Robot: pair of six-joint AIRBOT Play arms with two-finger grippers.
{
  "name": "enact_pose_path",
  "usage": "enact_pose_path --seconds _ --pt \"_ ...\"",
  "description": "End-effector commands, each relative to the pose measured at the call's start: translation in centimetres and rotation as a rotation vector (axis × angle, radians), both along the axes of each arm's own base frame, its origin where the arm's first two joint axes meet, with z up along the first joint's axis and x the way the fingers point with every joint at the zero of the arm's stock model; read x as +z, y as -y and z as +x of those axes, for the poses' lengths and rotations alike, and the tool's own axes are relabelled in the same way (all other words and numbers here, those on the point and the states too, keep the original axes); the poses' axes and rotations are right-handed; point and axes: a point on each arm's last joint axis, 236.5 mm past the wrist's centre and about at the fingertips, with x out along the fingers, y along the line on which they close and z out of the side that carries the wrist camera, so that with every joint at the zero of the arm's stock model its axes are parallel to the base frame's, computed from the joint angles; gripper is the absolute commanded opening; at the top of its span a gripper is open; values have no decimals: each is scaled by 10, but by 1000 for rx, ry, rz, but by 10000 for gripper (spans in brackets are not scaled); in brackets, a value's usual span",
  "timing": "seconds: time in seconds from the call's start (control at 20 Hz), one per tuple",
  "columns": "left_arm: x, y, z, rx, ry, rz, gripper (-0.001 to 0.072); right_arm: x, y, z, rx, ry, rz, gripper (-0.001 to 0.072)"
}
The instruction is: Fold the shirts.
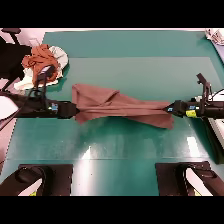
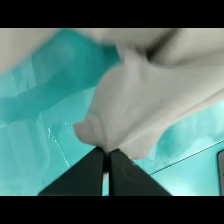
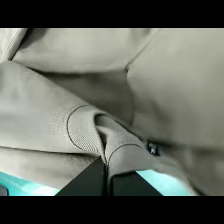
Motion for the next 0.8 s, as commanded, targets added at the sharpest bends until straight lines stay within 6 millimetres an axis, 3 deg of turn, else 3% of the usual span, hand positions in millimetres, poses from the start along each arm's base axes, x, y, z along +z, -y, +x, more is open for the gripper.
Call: enact_pose_path --seconds 0.0,0.15,0.3,0.35,0.4,0.45,0.55,0.6,0.75 --pt "29 6 0 51 46 -129 29 -4 -24 -13 111 -12 -7 17" --pt "55 56 -14 -50 24 -353 28 -3 -59 -26 228 2 -11 17" --pt "28 90 -47 -175 -64 -338 29 1 -83 -21 271 82 -24 17" --pt "19 101 -58 -213 -89 -327 94 3 -87 -19 277 99 -25 17" --pt "14 108 -64 -235 -99 -323 347 3 -88 -20 279 101 -25 18" --pt "12 112 -64 -243 -90 -315 511 2 -88 -21 281 96 -26 18" --pt "6 100 -52 -233 -46 -252 554 -3 -80 -27 291 59 -41 18" --pt "-1 83 -43 -220 -29 -178 555 -7 -74 -33 299 31 -55 18" --pt "-26 5 -5 -87 -13 69 554 -6 -44 -46 294 26 -148 17"
